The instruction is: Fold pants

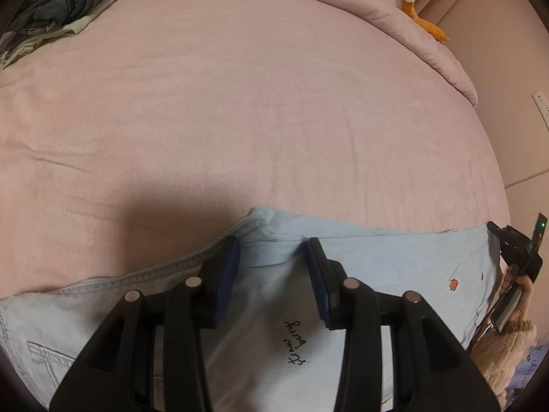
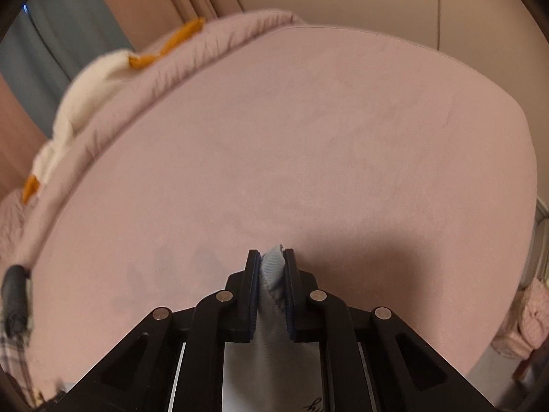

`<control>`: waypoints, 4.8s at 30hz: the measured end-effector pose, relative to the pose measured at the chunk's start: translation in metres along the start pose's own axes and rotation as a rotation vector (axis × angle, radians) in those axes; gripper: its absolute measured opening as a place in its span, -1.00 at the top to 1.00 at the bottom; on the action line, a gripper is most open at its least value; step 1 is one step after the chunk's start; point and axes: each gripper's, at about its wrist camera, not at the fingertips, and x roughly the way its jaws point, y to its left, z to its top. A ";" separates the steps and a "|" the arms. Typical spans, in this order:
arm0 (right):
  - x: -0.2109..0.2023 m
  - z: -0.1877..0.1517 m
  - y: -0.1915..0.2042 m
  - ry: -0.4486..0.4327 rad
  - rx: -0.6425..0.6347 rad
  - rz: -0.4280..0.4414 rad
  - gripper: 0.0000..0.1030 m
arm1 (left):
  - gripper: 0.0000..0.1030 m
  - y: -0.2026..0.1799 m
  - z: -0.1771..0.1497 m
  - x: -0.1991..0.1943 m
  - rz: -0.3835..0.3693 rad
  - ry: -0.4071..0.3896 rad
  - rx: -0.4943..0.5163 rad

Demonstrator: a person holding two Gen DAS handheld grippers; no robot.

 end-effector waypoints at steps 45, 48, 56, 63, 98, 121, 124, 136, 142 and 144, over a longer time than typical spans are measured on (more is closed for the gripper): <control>-0.057 -0.080 -0.085 -0.041 0.062 -0.015 0.88 | -0.18 -0.004 -0.112 -0.038 -0.072 0.021 -0.021; -0.058 -0.081 -0.085 -0.048 0.055 -0.008 0.88 | -0.20 -0.004 -0.113 -0.038 -0.073 -0.001 -0.027; -0.059 -0.087 -0.085 -0.083 0.057 0.002 0.88 | -0.28 -0.004 -0.119 -0.039 -0.079 -0.050 -0.005; -0.059 -0.089 -0.087 -0.092 0.055 0.002 0.88 | -0.27 0.003 -0.127 -0.043 -0.124 -0.097 -0.033; -0.075 -0.064 -0.070 -0.010 0.000 -0.013 0.64 | -0.64 -0.007 -0.157 -0.082 -0.124 -0.131 -0.035; -0.070 -0.100 -0.082 -0.099 0.092 0.220 -0.64 | -0.91 -0.013 -0.136 -0.058 -0.084 -0.152 -0.031; -0.066 -0.098 -0.080 -0.100 0.100 0.227 -0.60 | -0.91 -0.006 -0.133 -0.050 -0.093 -0.138 -0.054; -0.053 -0.086 -0.084 -0.140 0.132 0.270 -0.10 | -0.92 0.000 -0.129 -0.048 -0.130 -0.139 -0.077; -0.037 -0.079 -0.088 -0.071 0.258 0.428 0.69 | -0.90 -0.001 -0.129 -0.051 -0.123 -0.137 -0.063; -0.053 -0.078 -0.081 -0.109 0.224 0.419 0.69 | -0.81 0.001 -0.130 -0.056 -0.124 -0.144 -0.071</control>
